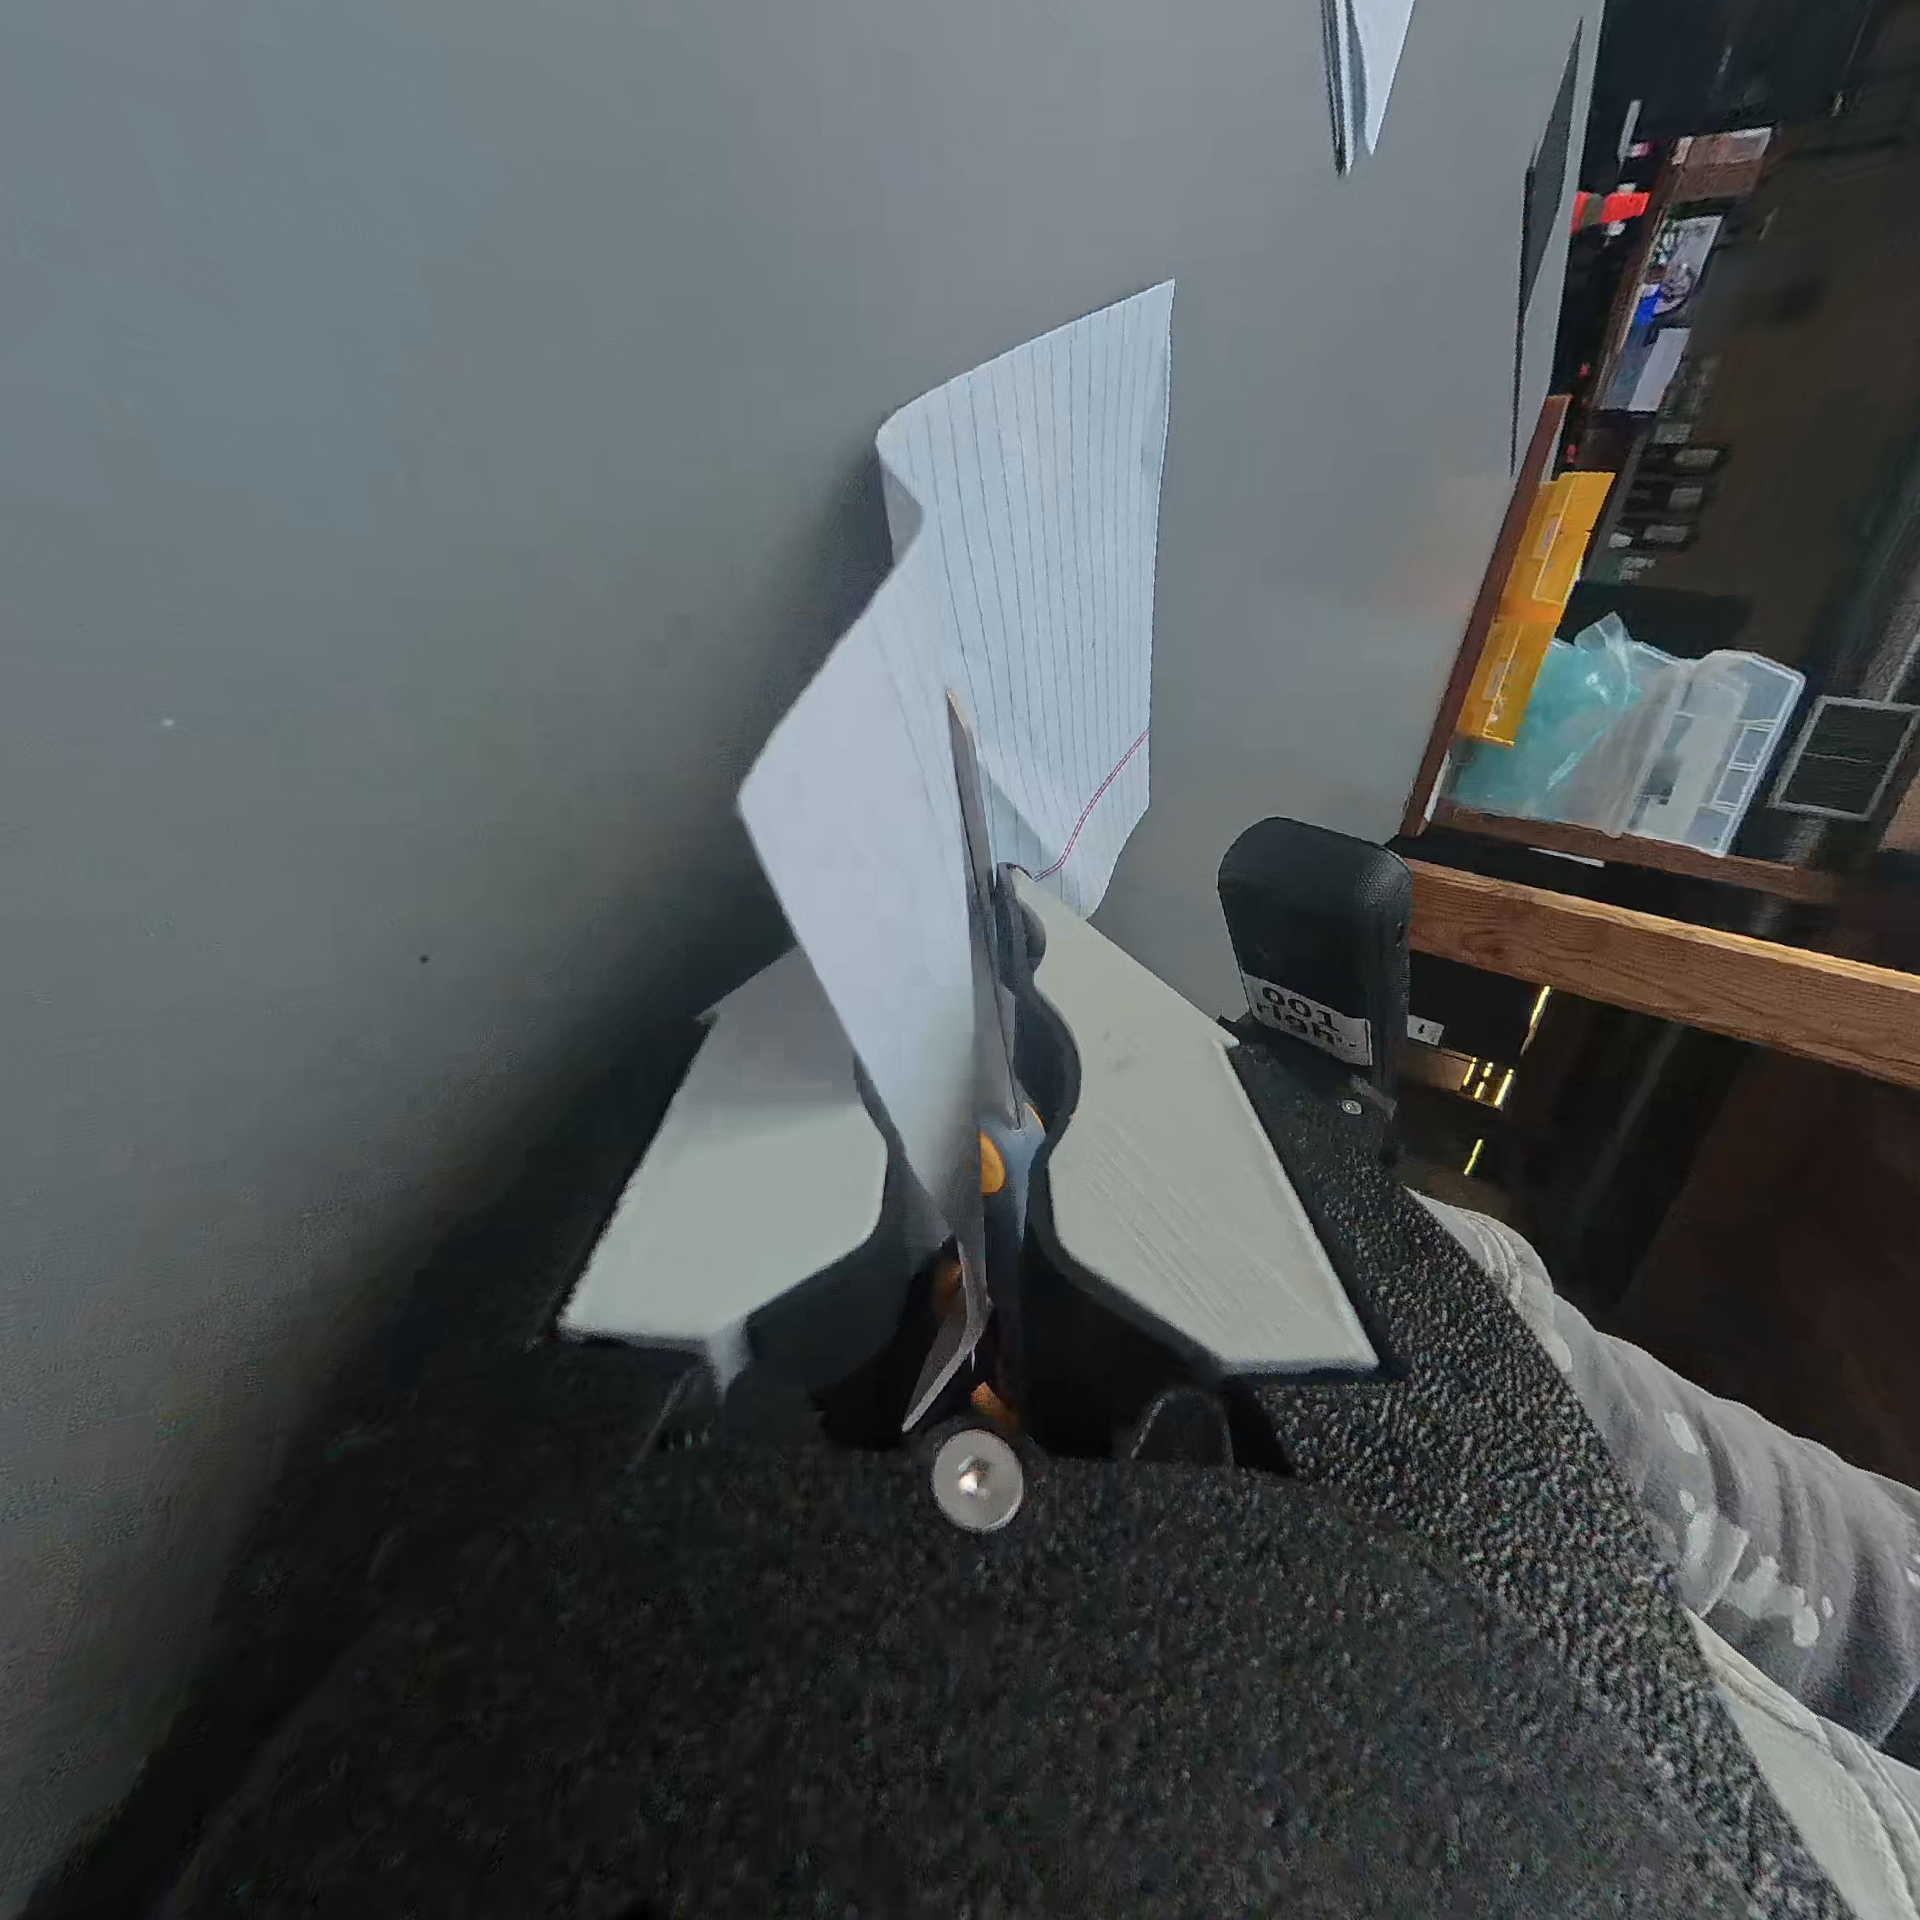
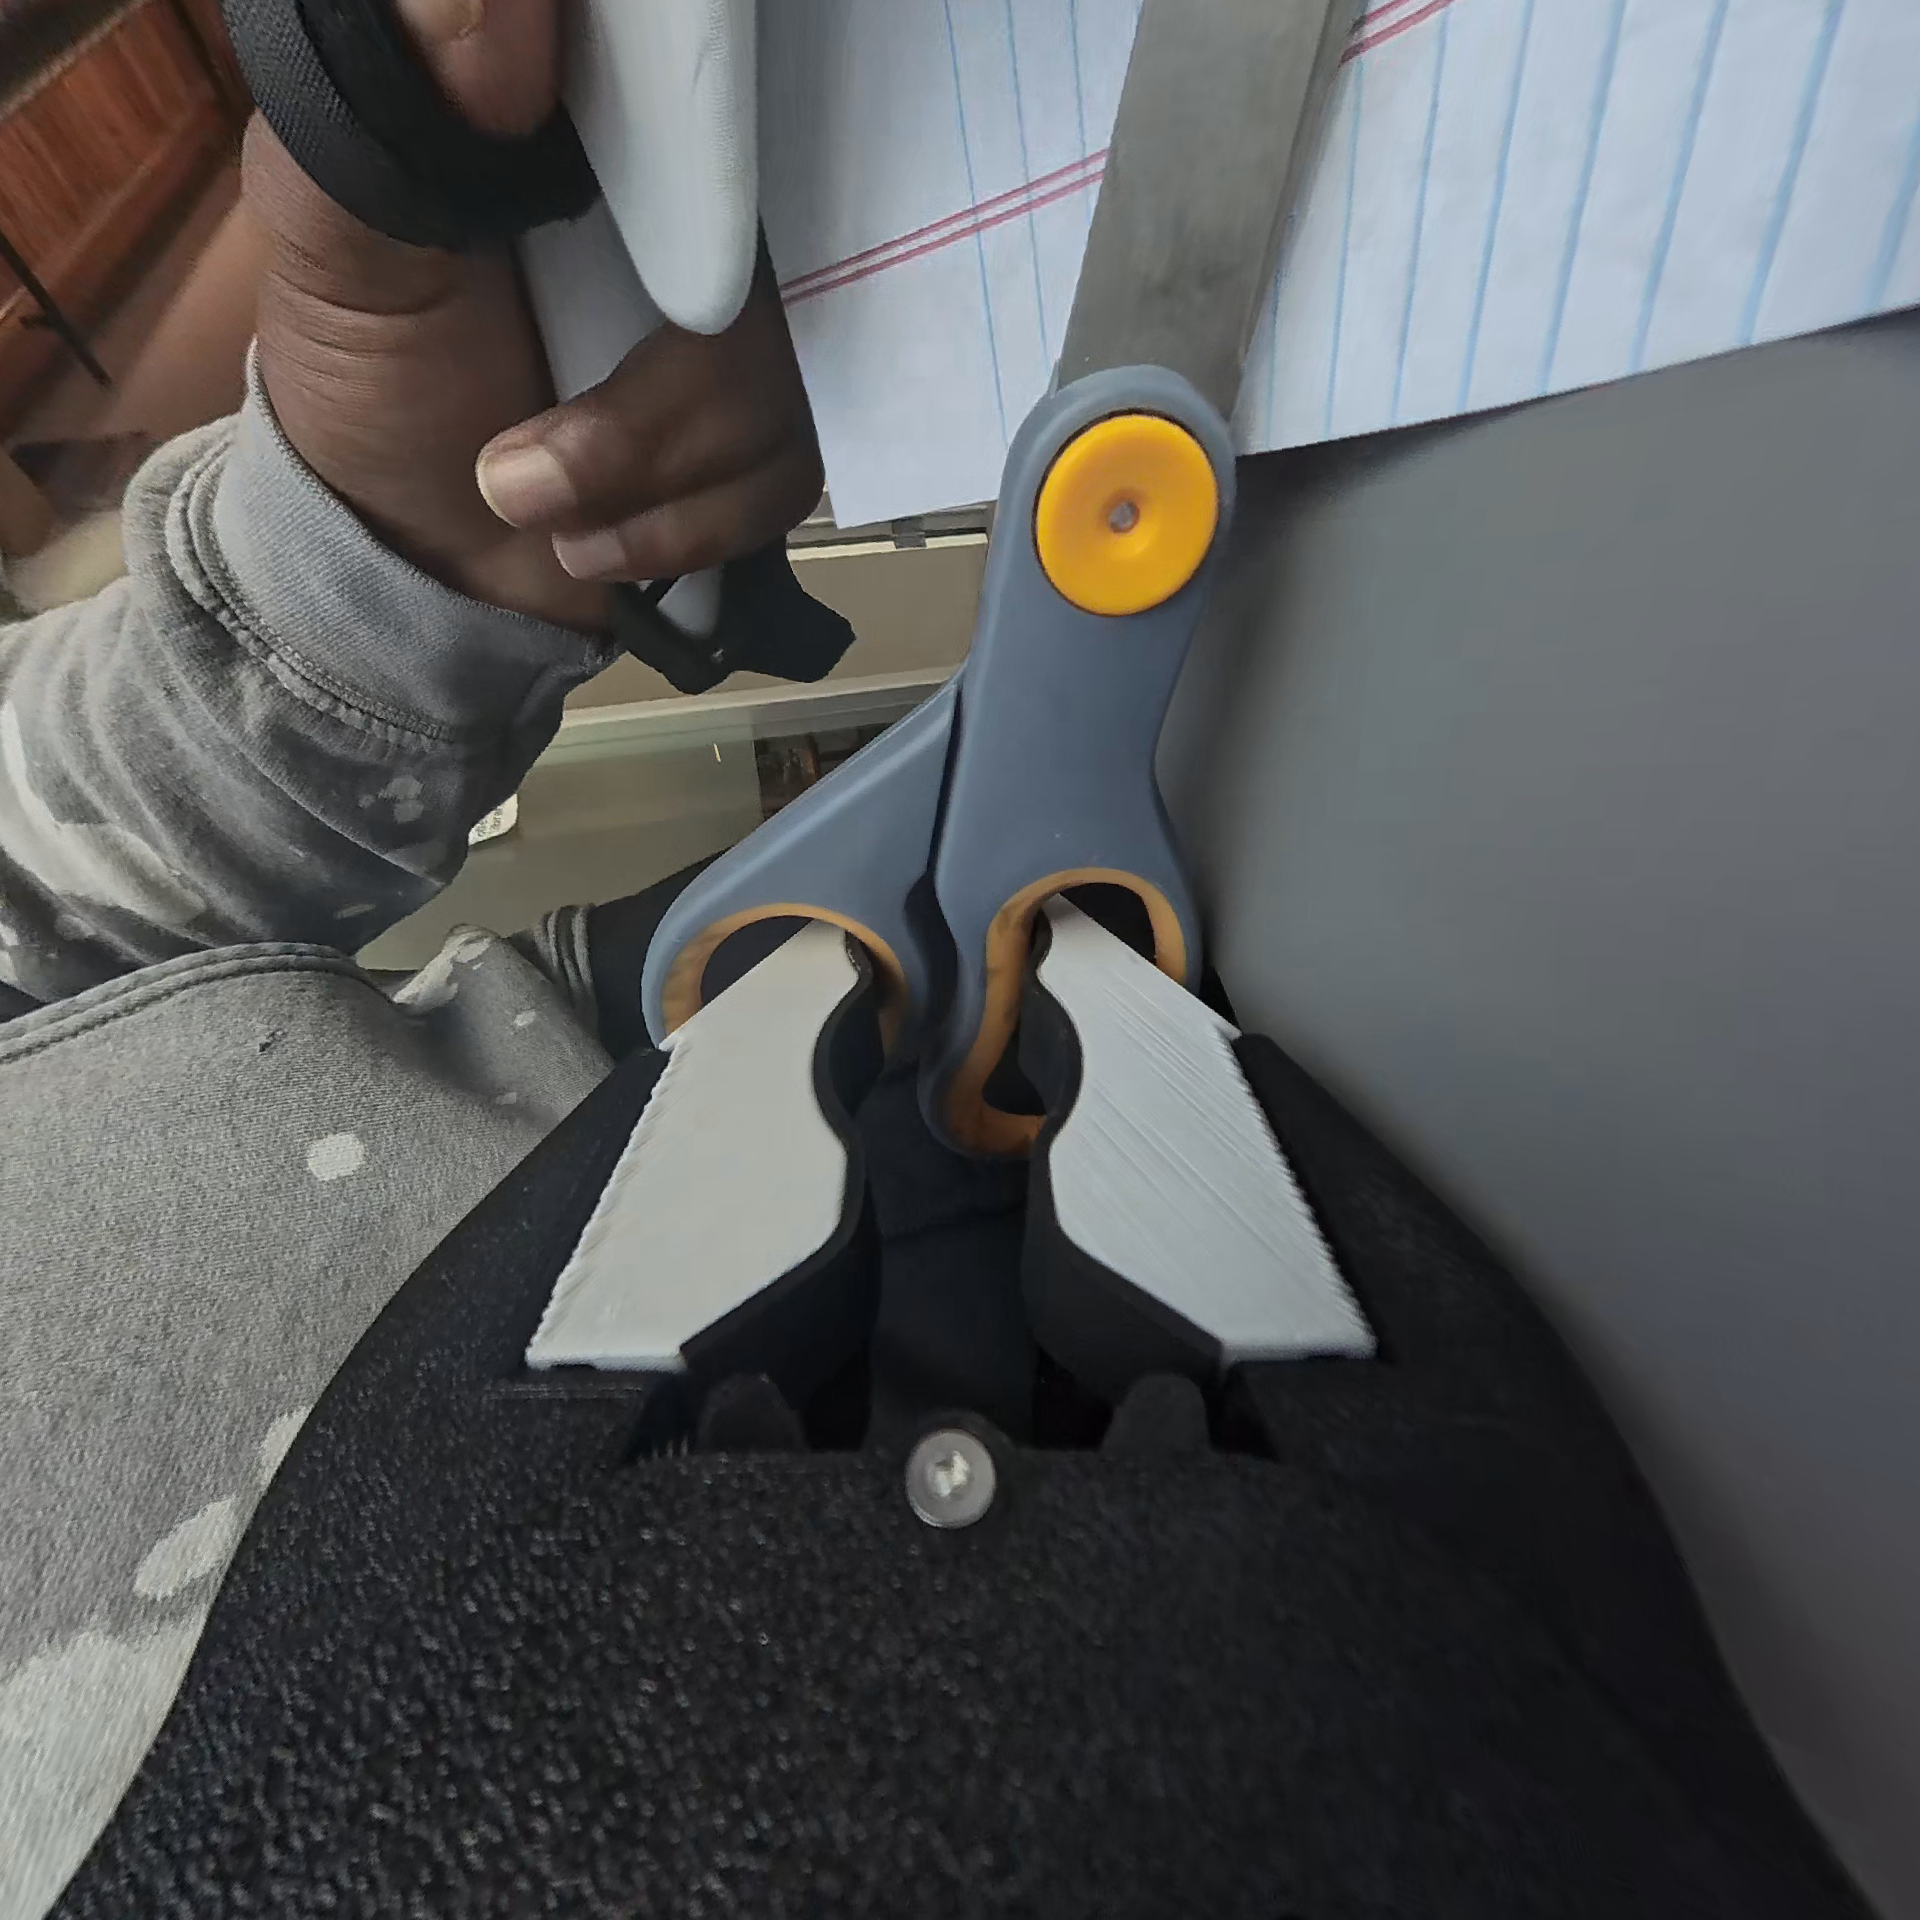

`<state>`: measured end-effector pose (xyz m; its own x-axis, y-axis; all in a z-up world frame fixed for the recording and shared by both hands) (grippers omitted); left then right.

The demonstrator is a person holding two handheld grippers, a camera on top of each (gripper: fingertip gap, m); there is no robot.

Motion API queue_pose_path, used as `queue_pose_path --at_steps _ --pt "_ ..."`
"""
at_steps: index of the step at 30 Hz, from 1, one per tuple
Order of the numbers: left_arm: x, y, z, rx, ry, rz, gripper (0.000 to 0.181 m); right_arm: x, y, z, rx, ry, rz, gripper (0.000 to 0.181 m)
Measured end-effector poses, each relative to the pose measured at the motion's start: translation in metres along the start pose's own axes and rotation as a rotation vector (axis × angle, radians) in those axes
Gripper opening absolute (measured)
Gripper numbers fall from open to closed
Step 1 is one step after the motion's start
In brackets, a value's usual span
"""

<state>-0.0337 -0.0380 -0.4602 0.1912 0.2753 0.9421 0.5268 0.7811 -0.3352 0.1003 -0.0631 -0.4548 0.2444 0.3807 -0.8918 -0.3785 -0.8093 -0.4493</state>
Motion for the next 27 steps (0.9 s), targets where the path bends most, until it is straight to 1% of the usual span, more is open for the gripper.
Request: queue_pose_path --at_steps 5,8,10,12,15,19,21,24,27 --pt "0.000 0.000 0.001 0.021 -0.025 -0.018 0.007 0.000 -0.006 0.000 0.046 -0.023 0.003 0.019" --pt "0.004 -0.001 -0.001 -0.021 -0.040 -0.073 0.008 0.000 -0.010 -0.006 0.058 -0.061 -0.002 0.019" --pt "0.006 -0.001 -0.001 -0.046 -0.051 -0.110 0.000 -0.001 -0.011 -0.010 0.066 -0.059 0.007 0.019" --pt "0.005 -0.004 0.001 -0.052 -0.064 -0.132 0.000 0.001 -0.015 -0.011 0.084 -0.044 0.016 0.019" --pt "0.000 -0.006 0.001 -0.090 -0.021 -0.074 0.000 0.008 -0.018 -0.014 0.090 -0.045 -0.018 0.019" --pt "0.004 -0.003 0.000 -0.122 0.008 -0.043 0.000 0.014 -0.020 -0.011 0.098 -0.057 -0.068 0.019" --pt "0.007 0.000 -0.001 -0.122 0.018 -0.041 0.000 0.010 -0.022 -0.009 0.121 -0.102 -0.060 0.019" --pt "0.022 -0.002 0.002 -0.090 0.045 -0.082 0.000 -0.011 -0.035 0.001 0.265 -0.228 0.022 0.019" --pt "0.055 -0.011 0.012 -0.073 0.091 -0.169 0.000 -0.048 -0.065 0.011 0.456 -0.395 0.085 0.019"
Point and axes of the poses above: each gripper's, where its closed fingertips meet, y out along the fingers, z out of its top, x = y × z across the jaws, the point moved 6 cm from there along -y, back along the fingers, and after that the axes turned 14 degrees about -z, right-handed, at the moved point
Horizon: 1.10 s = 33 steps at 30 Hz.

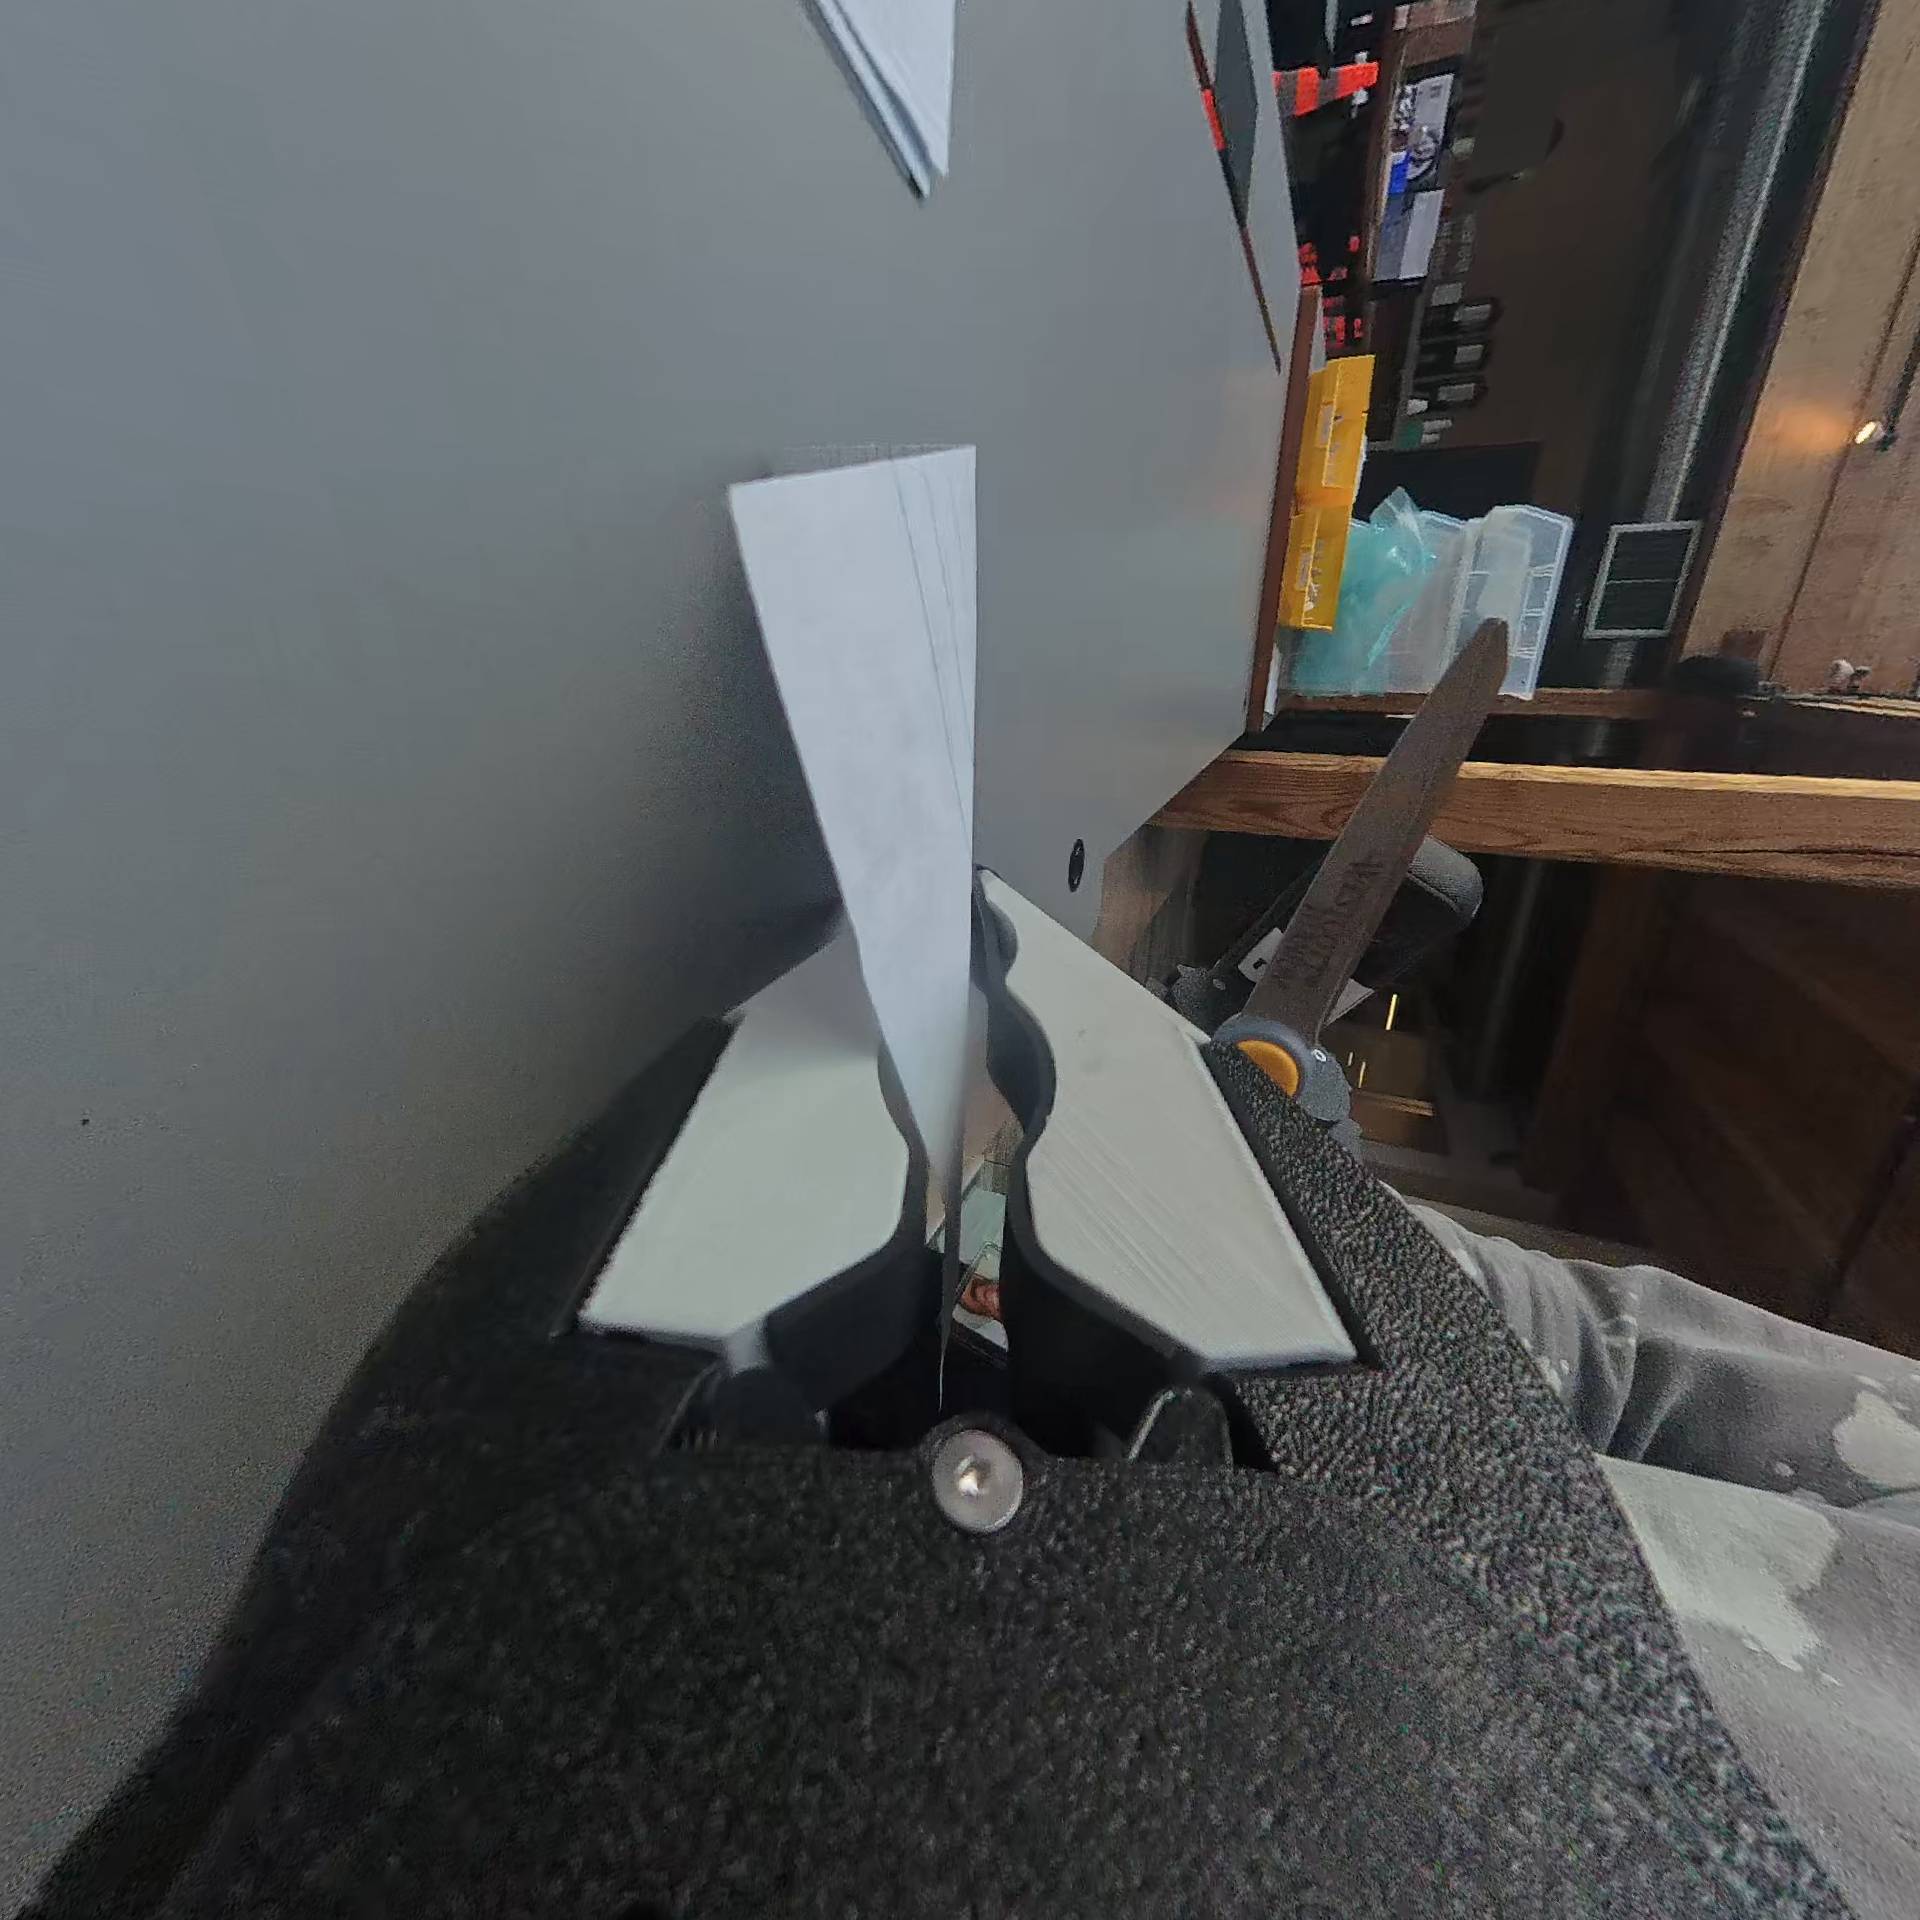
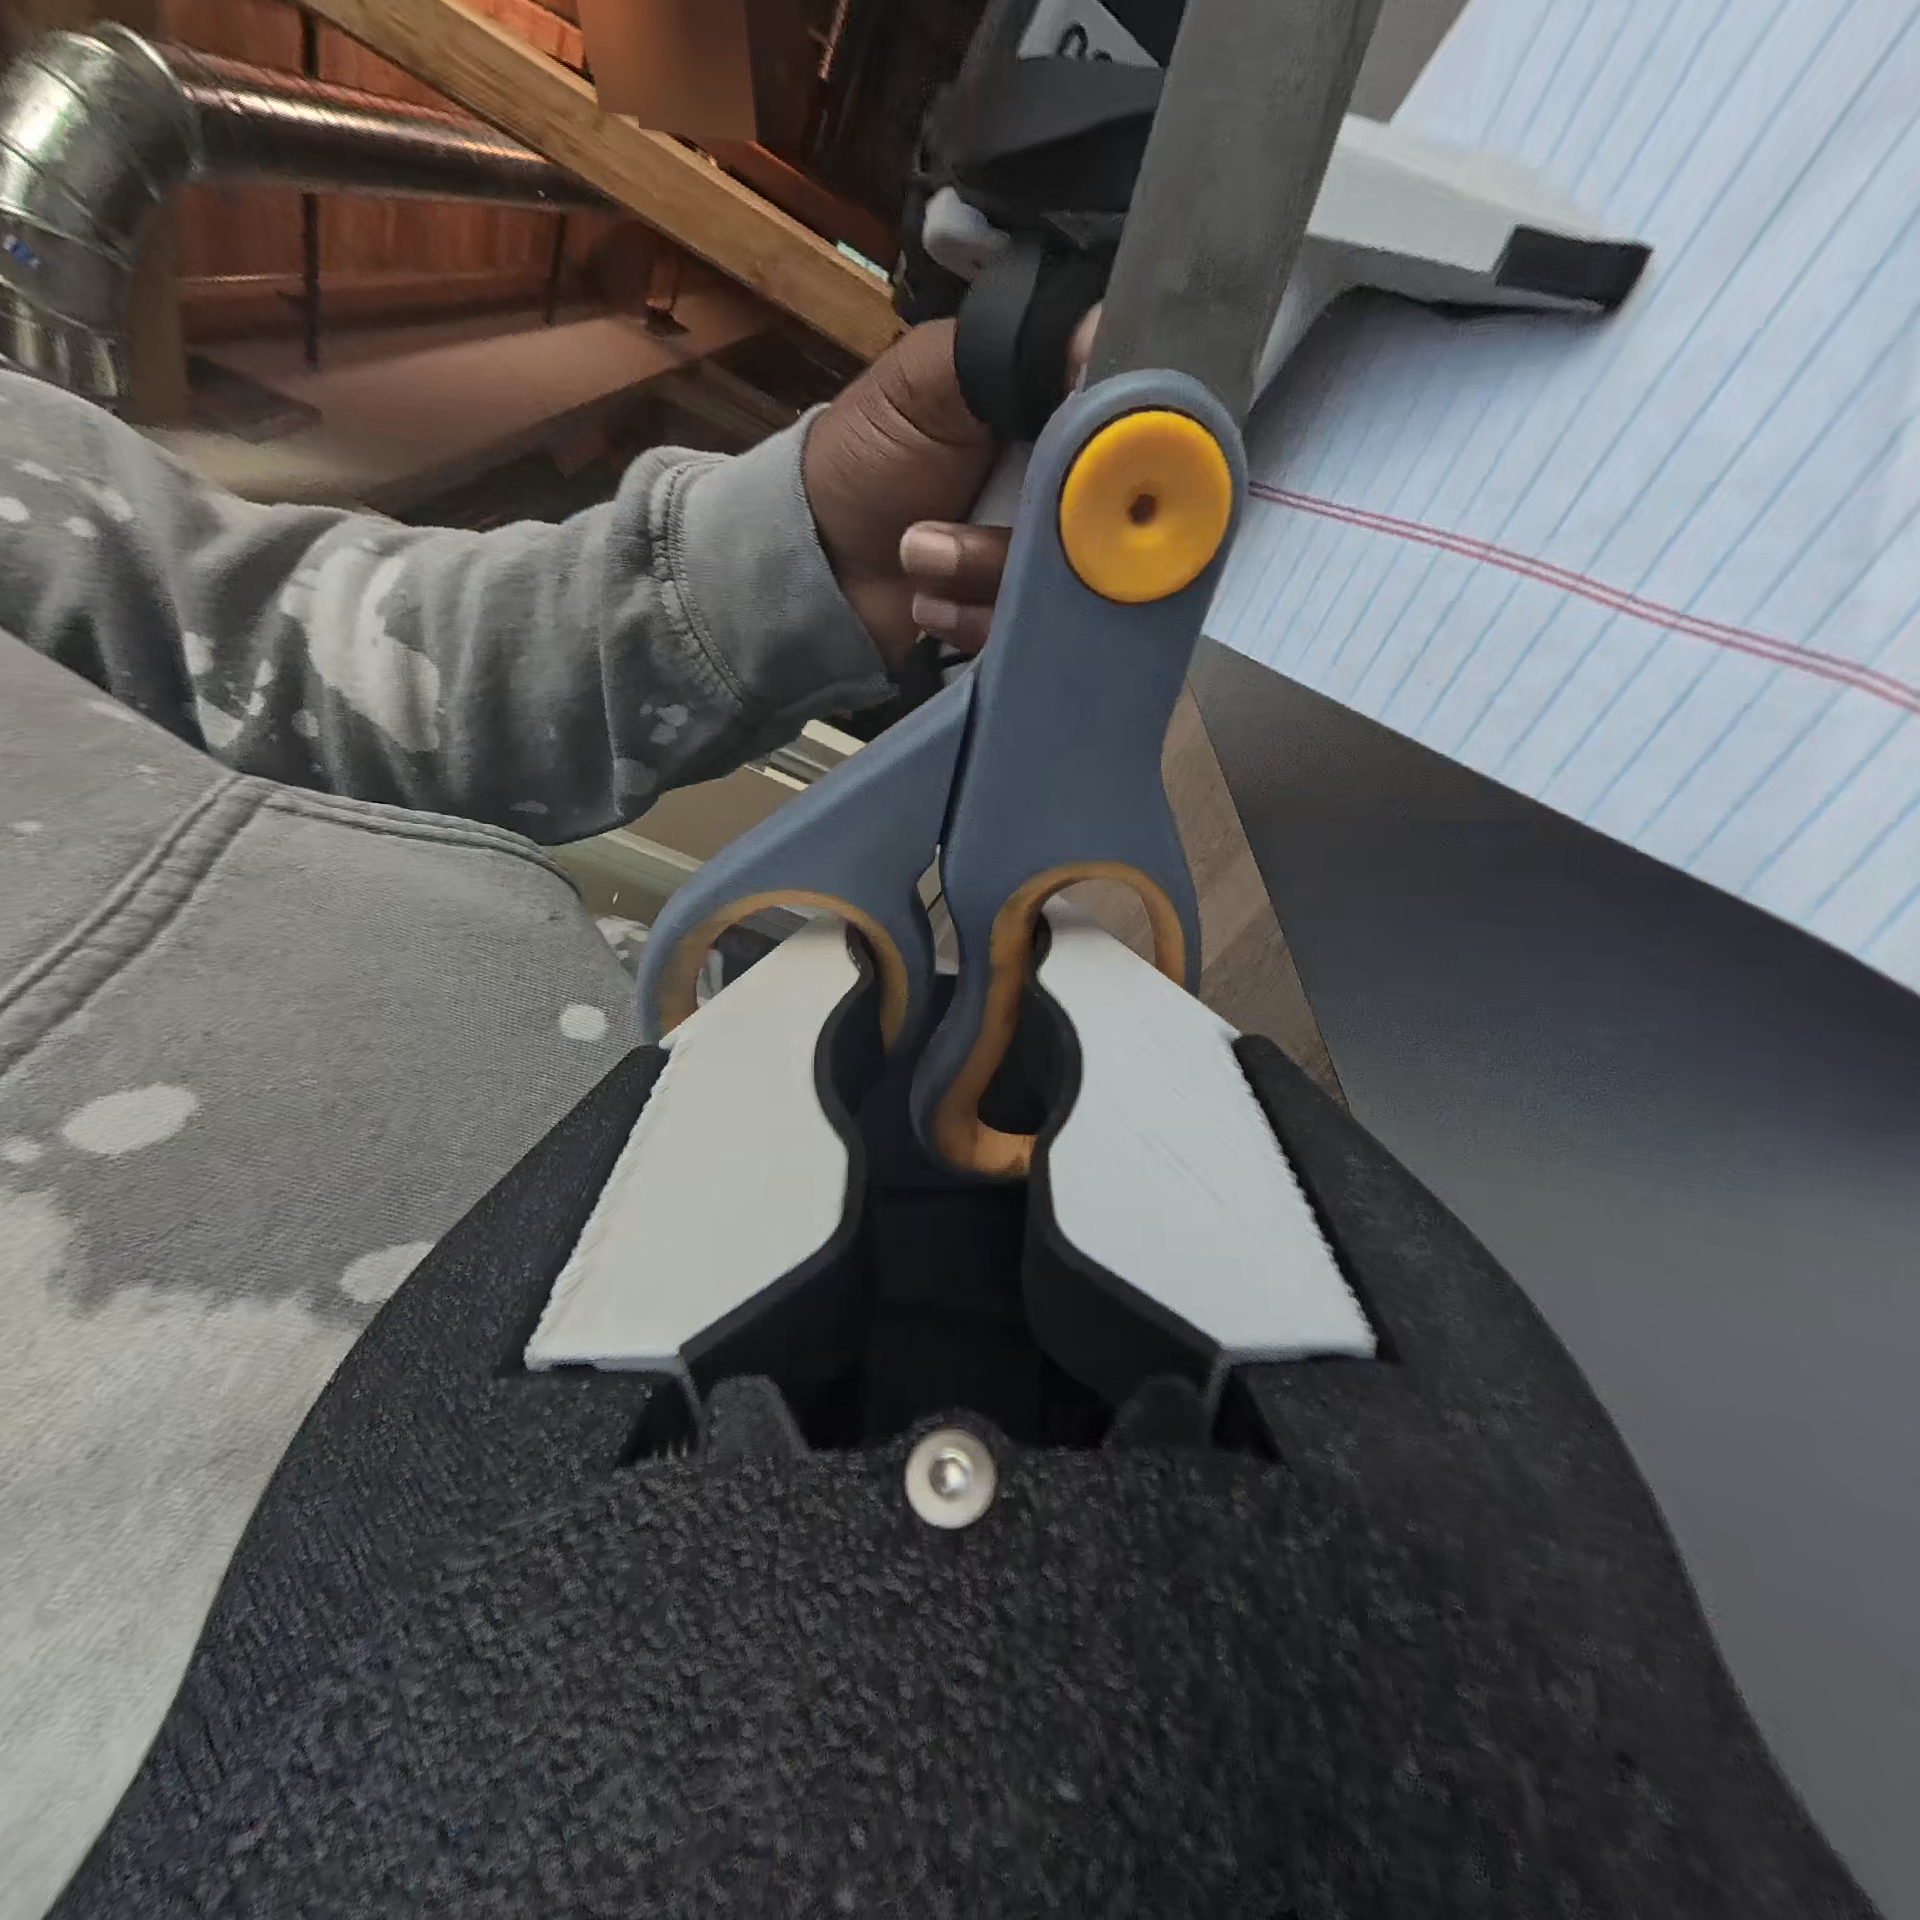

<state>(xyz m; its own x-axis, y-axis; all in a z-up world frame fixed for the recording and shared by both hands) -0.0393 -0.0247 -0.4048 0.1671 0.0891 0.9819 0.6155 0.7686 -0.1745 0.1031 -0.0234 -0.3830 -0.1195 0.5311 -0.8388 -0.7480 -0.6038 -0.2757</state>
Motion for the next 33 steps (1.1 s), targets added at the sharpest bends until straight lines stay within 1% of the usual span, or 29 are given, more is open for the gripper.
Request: queue_pose_path --at_steps 2,4,8,12,15,18,21,24,25,26,29,30,31,32,33 --pt "0.032 -0.004 0.010 -0.028 0.080 -0.046 0.000 -0.027 -0.016 0.026 0.087 -0.110 0.010 0.020" --pt "0.070 -0.008 0.023 -0.078 0.188 -0.076 0.000 -0.049 -0.035 0.045 0.152 -0.221 0.011 0.020" --pt "0.160 -0.016 0.053 -0.181 0.409 -0.138 0.000 -0.081 -0.055 0.079 0.220 -0.341 0.024 0.020" --pt "0.262 -0.023 0.076 -0.325 0.674 -0.154 0.000 -0.113 -0.058 0.100 0.258 -0.451 0.059 0.020" --pt "0.338 -0.025 0.087 -0.414 0.857 -0.147 0.000 -0.145 -0.058 0.113 0.312 -0.505 0.119 0.021" --pt "0.408 -0.026 0.090 -0.469 1.001 -0.165 0.000 -0.173 -0.060 0.121 0.348 -0.552 0.172 0.023" --pt "0.464 -0.025 0.084 -0.512 1.103 -0.215 0.000 -0.196 -0.063 0.131 0.343 -0.580 0.191 0.035" --pt "0.503 -0.023 0.075 -0.539 1.180 -0.266 0.000 -0.211 -0.071 0.143 0.360 -0.636 0.189 0.039" --pt "0.512 -0.023 0.072 -0.535 1.190 -0.289 0.000 -0.217 -0.076 0.147 0.366 -0.652 0.182 0.043" --pt "0.519 -0.023 0.069 -0.529 1.196 -0.314 0.000 -0.223 -0.082 0.152 0.370 -0.666 0.178 0.047" --pt "0.533 -0.024 0.060 -0.503 1.210 -0.381 0.000 -0.238 -0.102 0.165 0.388 -0.711 0.176 0.047" --pt "0.535 -0.025 0.057 -0.496 1.210 -0.408 0.000 -0.243 -0.107 0.168 0.385 -0.718 0.181 0.053" --pt "0.537 -0.026 0.053 -0.487 1.208 -0.432 0.000 -0.248 -0.112 0.171 0.373 -0.729 0.174 0.062" --pt "0.538 -0.026 0.051 -0.478 1.205 -0.450 0.000 -0.251 -0.116 0.173 0.349 -0.739 0.158 0.082" --pt "0.540 -0.025 0.049 -0.471 1.204 -0.464 0.000 -0.255 -0.119 0.175 0.322 -0.764 0.141 0.088"
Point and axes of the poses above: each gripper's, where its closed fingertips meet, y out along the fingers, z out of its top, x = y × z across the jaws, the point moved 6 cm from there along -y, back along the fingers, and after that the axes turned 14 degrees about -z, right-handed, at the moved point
